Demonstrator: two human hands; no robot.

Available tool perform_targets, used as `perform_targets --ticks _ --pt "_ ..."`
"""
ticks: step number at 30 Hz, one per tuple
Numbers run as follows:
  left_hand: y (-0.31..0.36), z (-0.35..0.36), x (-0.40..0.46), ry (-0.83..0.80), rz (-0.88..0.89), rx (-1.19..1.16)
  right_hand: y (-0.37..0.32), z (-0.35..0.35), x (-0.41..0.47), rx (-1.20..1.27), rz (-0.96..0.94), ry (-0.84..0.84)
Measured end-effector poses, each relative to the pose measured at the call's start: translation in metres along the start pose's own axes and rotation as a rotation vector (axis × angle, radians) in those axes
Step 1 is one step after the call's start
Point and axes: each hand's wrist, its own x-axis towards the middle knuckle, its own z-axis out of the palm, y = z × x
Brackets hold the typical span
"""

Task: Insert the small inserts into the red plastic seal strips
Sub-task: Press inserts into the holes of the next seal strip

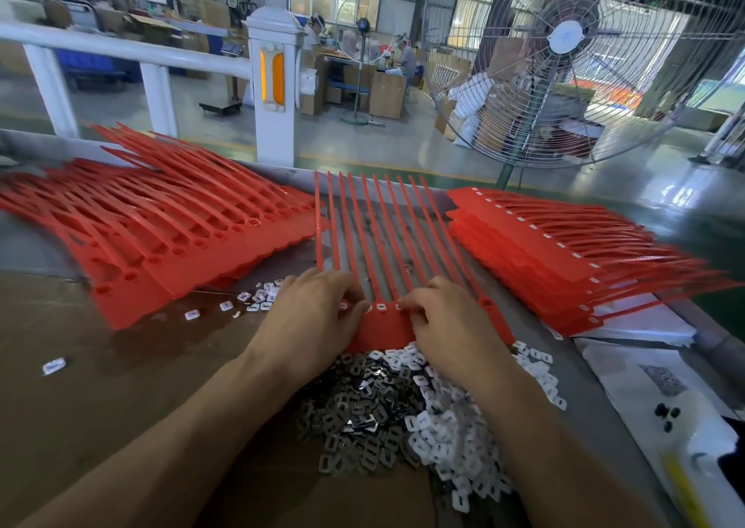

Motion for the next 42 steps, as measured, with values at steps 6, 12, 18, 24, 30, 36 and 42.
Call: perform_targets --ticks 6,12,18,24,30,36,42 --pt "0.0 0.003 0.003 -0.012 -0.092 -0.311 -0.001 -0.003 0.001 0.436 -0.129 0.153" --pt "0.001 -0.002 0.004 -0.076 -0.117 -0.578 -0.011 -0.003 -0.005 0.738 -0.203 0.102" --pt "0.002 0.0 0.003 -0.108 -0.159 -0.654 -0.011 -0.002 -0.006 0.705 -0.194 0.171" --pt "0.0 -0.001 0.001 0.038 -0.098 -0.232 0.007 -0.002 -0.001 0.624 0.123 0.209" --pt "0.0 -0.002 -0.003 -0.009 -0.056 0.046 0.027 -0.005 0.006 0.398 0.308 0.122" --pt "0.0 -0.003 -0.004 -0.101 -0.055 0.143 0.03 -0.005 0.012 0.241 0.281 0.045" --pt "0.0 -0.001 -0.004 -0.142 -0.062 0.144 0.027 -0.003 0.017 0.174 0.266 -0.008"
